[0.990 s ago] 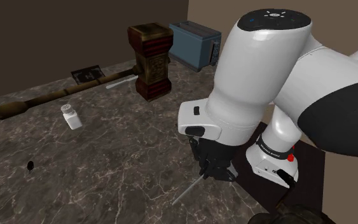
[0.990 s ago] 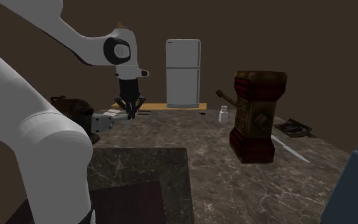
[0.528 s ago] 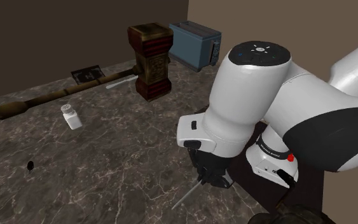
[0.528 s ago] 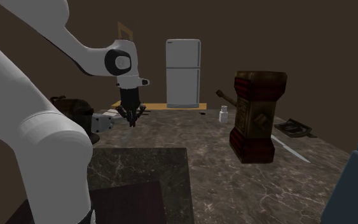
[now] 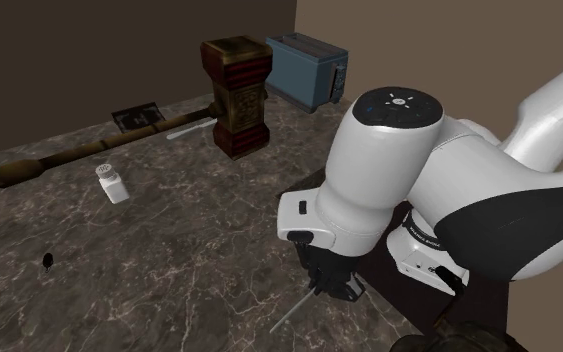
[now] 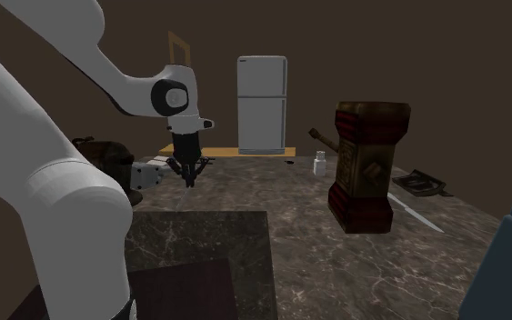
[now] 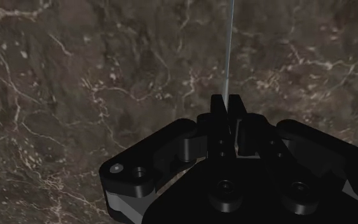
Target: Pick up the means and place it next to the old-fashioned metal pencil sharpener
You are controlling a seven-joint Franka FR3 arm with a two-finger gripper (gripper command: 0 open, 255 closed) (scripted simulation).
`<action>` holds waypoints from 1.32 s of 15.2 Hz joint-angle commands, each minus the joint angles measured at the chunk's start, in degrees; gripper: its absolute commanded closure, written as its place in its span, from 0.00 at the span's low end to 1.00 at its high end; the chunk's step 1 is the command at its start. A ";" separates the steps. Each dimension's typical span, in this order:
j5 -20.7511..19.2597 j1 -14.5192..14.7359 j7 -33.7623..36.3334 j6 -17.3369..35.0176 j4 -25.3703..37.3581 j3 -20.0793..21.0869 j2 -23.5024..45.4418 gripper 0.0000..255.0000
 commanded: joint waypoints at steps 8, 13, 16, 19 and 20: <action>0.00 0.00 0.00 0.03 -0.01 0.00 0.01 0.00; -0.77 0.42 -0.28 -9.02 4.03 -2.75 -5.00 0.00; -0.77 0.42 -0.28 -9.01 4.03 -2.75 -5.00 0.00; -0.77 0.42 -0.28 -9.01 4.03 -2.75 -5.00 0.00; -0.77 0.42 -0.28 -9.01 4.03 -2.75 -5.00 0.00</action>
